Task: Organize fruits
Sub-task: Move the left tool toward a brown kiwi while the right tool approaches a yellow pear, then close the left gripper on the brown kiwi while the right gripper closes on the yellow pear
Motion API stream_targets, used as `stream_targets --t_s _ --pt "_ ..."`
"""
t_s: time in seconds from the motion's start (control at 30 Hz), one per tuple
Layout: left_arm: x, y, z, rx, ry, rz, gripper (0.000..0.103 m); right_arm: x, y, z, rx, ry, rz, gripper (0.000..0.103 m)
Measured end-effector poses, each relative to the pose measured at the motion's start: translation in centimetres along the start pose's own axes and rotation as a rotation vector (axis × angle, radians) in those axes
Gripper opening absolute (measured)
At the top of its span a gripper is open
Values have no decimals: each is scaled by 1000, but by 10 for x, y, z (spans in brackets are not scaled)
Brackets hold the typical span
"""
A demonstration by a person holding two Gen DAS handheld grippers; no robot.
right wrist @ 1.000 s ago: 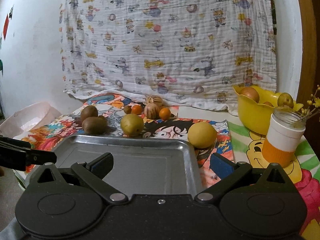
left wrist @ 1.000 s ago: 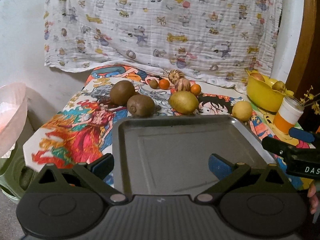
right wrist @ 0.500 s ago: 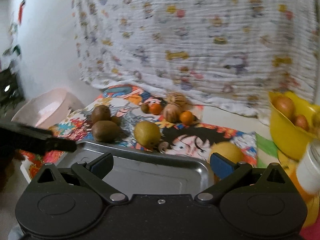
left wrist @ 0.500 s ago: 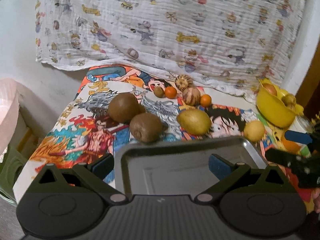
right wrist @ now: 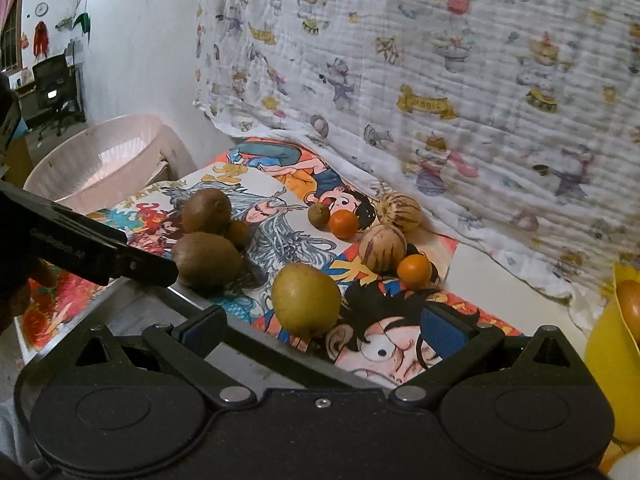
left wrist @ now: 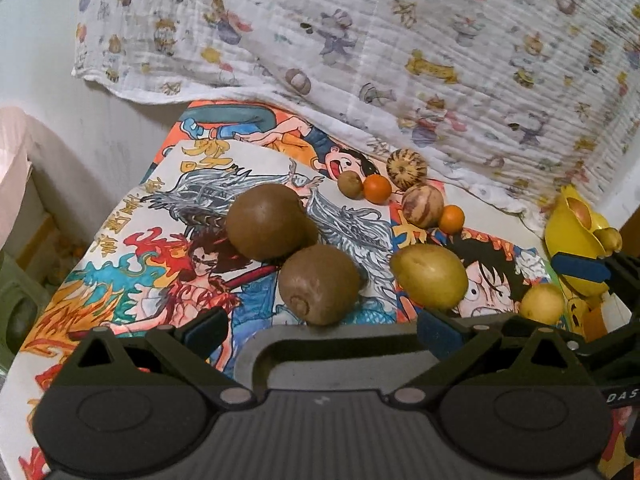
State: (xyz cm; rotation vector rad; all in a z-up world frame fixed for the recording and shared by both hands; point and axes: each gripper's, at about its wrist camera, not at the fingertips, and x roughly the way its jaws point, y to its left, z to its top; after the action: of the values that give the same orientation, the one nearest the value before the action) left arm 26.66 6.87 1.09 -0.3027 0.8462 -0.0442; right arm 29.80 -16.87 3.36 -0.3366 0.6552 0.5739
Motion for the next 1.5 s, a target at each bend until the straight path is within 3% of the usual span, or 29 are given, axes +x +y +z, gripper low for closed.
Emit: stream_targets --t_s 0.77,1.17,1.4,1.5 --pt "34 12 15 -52 57 -38 102 55 0 18 -132 91 65 102" --pt "44 16 17 -83 75 -40 100 73 -3 17 -108 126 83 102" --pt "52 15 18 -95 83 -46 93 86 -7 15 -55 141 108 96" --pt "53 14 18 -88 77 -50 89 92 -7 13 -48 147 112 88"
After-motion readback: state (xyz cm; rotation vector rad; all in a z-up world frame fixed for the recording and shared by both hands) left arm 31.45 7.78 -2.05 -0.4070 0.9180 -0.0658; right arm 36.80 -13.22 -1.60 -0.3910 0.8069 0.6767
